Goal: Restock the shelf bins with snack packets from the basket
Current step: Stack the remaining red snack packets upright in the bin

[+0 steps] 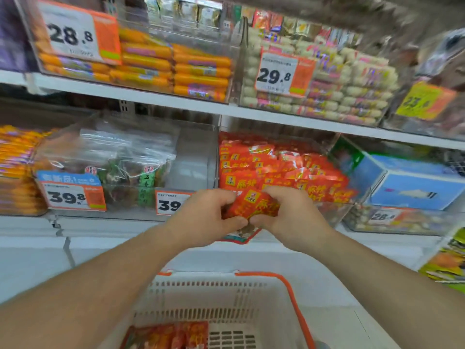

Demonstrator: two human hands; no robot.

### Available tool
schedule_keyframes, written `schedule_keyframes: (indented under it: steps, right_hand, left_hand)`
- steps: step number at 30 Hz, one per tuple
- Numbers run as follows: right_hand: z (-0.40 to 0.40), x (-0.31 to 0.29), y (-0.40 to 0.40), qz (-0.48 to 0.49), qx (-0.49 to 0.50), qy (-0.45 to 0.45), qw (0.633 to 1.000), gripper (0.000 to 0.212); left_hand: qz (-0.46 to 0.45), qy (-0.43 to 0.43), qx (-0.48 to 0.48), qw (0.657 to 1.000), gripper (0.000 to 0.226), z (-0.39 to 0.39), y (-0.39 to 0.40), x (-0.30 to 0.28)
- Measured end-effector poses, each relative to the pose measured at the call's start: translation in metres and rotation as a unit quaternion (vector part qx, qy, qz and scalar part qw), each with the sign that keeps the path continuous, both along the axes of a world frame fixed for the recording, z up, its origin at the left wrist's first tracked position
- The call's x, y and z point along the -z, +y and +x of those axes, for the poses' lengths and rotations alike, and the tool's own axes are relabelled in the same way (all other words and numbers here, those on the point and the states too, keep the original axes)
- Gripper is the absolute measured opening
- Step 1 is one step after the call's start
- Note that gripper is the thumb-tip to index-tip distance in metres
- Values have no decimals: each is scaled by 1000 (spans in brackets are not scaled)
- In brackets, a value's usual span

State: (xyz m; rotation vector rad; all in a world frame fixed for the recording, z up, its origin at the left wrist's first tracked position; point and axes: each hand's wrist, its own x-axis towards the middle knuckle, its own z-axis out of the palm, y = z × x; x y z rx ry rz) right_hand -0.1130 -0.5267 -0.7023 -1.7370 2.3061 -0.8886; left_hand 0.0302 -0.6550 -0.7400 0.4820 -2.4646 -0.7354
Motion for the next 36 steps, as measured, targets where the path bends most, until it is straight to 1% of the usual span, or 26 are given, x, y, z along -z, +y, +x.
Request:
schedule_keyframes:
  steps: [1, 2, 3, 4, 5, 6, 7, 8, 9, 11, 12, 16, 18, 22, 27, 29, 32, 36]
  right_hand:
    - [-4, -4, 0, -18, 7, 2, 1000, 22]
    - [-8, -9, 0, -37, 19, 0, 999, 20]
    - [-12, -13, -1, -56, 33, -6, 998, 19]
    - [-16, -17, -2, -72, 48, -13, 996, 20]
    - [-20, -21, -2, -91, 56, -26, 994, 21]
    - [-24, -24, -3, -116, 65, -44, 990, 20]
    - [-28, -27, -3, -145, 71, -64, 985, 19]
    - [-32, -31, -4, -170, 77, -79, 979, 18]
    - [-35, -35, -5, -188, 79, -92, 975, 17]
    - [-41, -40, -8, -203, 73, -111, 970, 15]
    - [-42, -42, -11, -204, 71, -111, 970, 14]
    - [-43, -42, -22, -188, 61, -93, 976, 16]
    - [-45, -40, -29, -175, 62, -85, 979, 15]
    - [-45, -38, -42, -124, 57, -35, 990, 18]
    - [-48, -44, -55, -78, 68, -25, 994, 12]
    - [-51, -49, -57, -55, 63, -11, 996, 11]
    - [-53, -54, -56, 0, 46, 41, 998, 12]
    - [-47, -50, -60, 29, 26, 87, 995, 11]
  left_hand:
    - [-8, 17, 22, 1000, 31, 0, -4, -6]
    - [-6, 43, 36, 998, 39, 0, -8, -12]
    - [19, 77, 35, 996, 47, -1, -13, -18]
    - [60, 114, 13, 992, 50, 0, -19, -25]
    - [96, 153, -26, 983, 45, -2, -27, -26]
    - [96, 178, -77, 976, 34, -4, -35, -28]
    - [57, 174, -127, 975, 24, -8, -45, -26]
    - [6, 144, -155, 977, 15, -12, -54, -23]
    - [-37, 101, -155, 982, 9, -16, -62, -20]
    - [-80, 31, -127, 988, 18, -25, -71, -12]
    - [-80, 16, -122, 989, 24, -28, -74, -10]
    - [-82, 20, -115, 990, 31, -36, -81, -13]
    - [-78, 21, -112, 990, 28, -39, -85, -14]
    - [-24, 58, -100, 993, 18, -44, -89, -12]
    - [59, 75, -122, 988, 23, -47, -93, -11]
    - [72, 76, -125, 987, 25, -47, -95, -9]
    - [91, 97, -124, 983, 22, -48, -94, -8]
    - [103, 103, -124, 982, 19, -48, -92, -8]
